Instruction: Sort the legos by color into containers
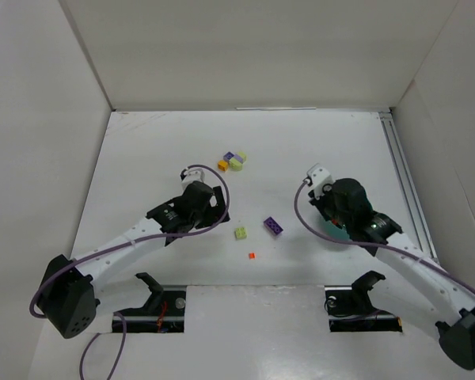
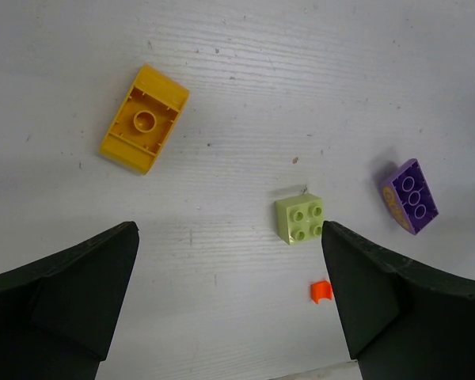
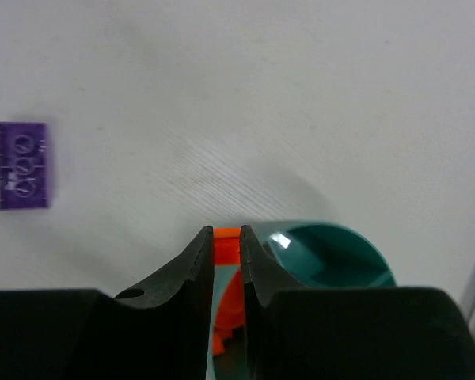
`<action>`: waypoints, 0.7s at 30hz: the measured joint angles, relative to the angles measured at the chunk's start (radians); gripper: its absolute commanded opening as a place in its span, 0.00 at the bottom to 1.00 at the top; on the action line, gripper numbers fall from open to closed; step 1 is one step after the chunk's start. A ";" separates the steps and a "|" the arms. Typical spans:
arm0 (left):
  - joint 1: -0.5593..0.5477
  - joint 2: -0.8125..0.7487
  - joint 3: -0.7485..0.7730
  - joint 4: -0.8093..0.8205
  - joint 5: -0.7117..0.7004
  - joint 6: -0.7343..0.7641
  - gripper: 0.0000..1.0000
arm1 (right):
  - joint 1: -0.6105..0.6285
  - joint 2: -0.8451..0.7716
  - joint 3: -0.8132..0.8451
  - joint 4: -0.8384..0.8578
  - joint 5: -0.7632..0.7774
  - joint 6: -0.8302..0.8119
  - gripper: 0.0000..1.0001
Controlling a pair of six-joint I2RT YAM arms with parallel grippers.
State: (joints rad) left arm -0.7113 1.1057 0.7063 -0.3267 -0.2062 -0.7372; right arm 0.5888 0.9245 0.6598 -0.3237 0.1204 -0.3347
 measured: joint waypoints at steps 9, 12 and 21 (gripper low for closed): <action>0.000 0.028 0.002 0.021 0.031 0.023 1.00 | -0.175 -0.147 0.000 -0.165 0.077 0.056 0.18; 0.000 0.035 0.005 0.024 0.039 0.027 1.00 | -0.177 -0.145 0.000 -0.193 0.075 0.067 0.19; -0.014 0.050 0.016 0.032 0.049 0.039 1.00 | -0.177 -0.155 0.000 -0.220 0.058 0.077 0.29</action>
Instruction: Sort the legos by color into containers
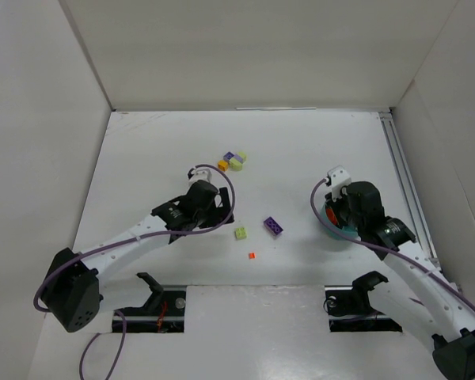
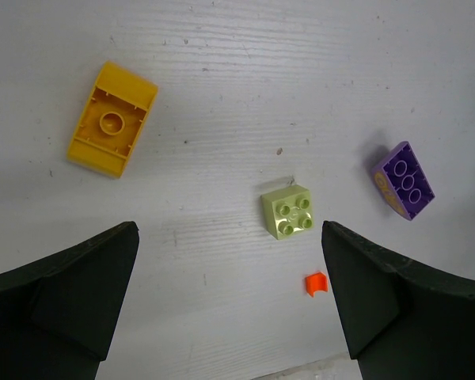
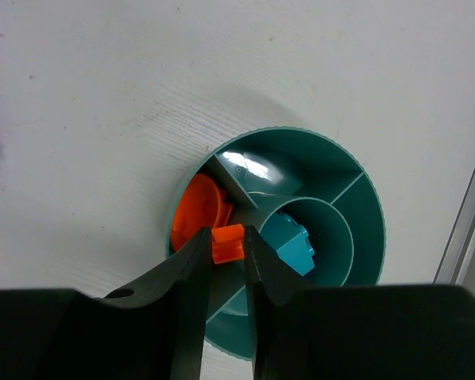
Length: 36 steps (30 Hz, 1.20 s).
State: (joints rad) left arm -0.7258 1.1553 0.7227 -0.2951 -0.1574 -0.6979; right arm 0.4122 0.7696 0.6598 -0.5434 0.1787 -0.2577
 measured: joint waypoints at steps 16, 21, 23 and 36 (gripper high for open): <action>-0.144 0.048 0.006 0.002 0.025 -0.003 0.98 | 0.000 -0.027 0.003 -0.005 0.000 0.003 1.00; -0.268 0.174 0.048 0.017 0.027 -0.019 0.84 | 0.000 -0.031 0.035 -0.009 0.059 0.019 1.00; -0.304 0.237 0.072 0.021 0.026 -0.022 0.74 | -0.002 -0.031 0.053 -0.010 0.089 0.026 1.00; -0.397 0.441 0.176 -0.003 0.026 -0.026 0.64 | -0.008 -0.036 0.074 -0.034 0.177 0.037 1.00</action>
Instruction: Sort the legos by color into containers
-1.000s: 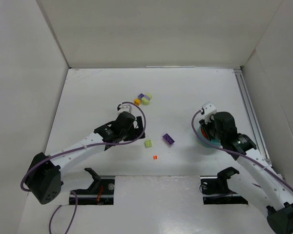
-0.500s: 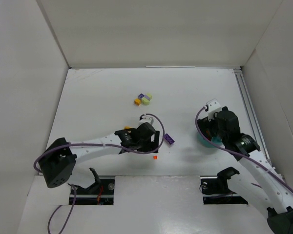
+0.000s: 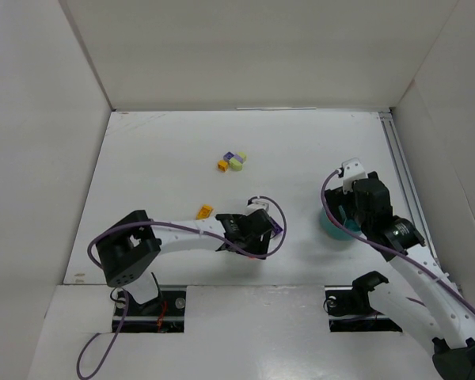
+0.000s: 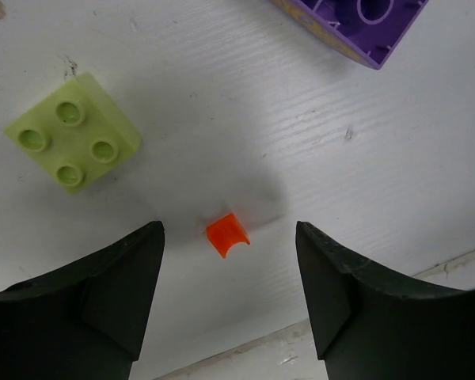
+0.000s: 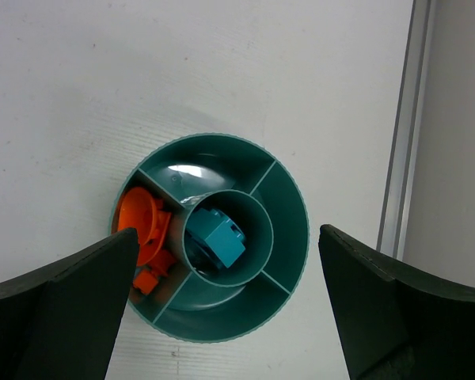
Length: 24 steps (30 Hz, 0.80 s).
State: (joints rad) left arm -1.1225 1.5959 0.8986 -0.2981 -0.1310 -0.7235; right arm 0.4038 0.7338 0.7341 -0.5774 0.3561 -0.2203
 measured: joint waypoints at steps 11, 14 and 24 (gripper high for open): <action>-0.023 0.031 0.024 -0.013 0.003 -0.020 0.41 | -0.006 -0.003 0.000 -0.001 0.014 0.000 1.00; -0.026 0.032 0.026 -0.025 -0.002 -0.030 0.34 | -0.006 -0.003 0.000 -0.001 0.014 0.000 1.00; -0.055 0.058 0.059 -0.085 -0.031 -0.063 0.21 | -0.006 -0.003 0.000 -0.001 0.015 0.000 1.00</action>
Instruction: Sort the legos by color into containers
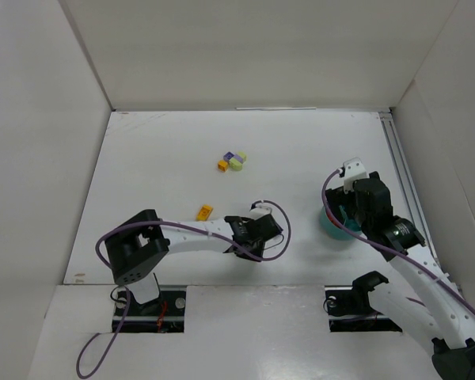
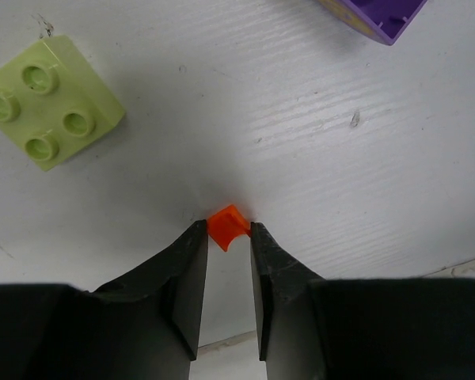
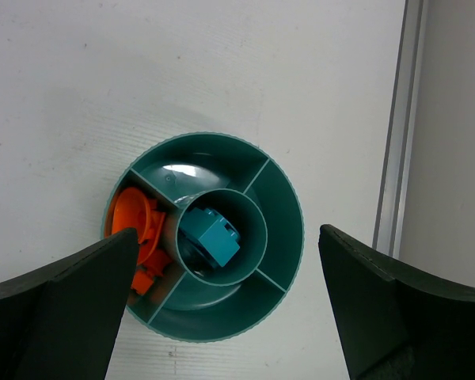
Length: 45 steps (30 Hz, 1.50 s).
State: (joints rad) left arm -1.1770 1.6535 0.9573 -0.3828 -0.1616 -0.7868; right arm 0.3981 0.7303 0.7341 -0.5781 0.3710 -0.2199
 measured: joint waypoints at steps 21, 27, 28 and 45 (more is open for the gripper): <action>-0.001 0.053 0.344 -0.053 -0.117 0.134 0.20 | -0.012 -0.192 -0.001 -0.045 0.251 0.149 1.00; 0.008 0.190 0.628 0.024 -0.092 0.285 0.22 | -0.013 -0.350 -0.001 -0.063 0.363 0.210 1.00; 0.010 0.220 0.678 0.035 -0.077 0.309 0.22 | -0.013 -0.357 -0.001 -0.065 0.373 0.214 1.00; 0.012 0.483 0.996 0.031 0.114 0.470 0.29 | -0.013 -0.307 -0.001 -0.092 0.428 0.229 1.00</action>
State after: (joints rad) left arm -1.1648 2.1361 1.9537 -0.3523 -0.0479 -0.3168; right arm 0.3855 0.4236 0.7330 -0.6697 0.7990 0.0086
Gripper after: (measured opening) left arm 0.276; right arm 0.995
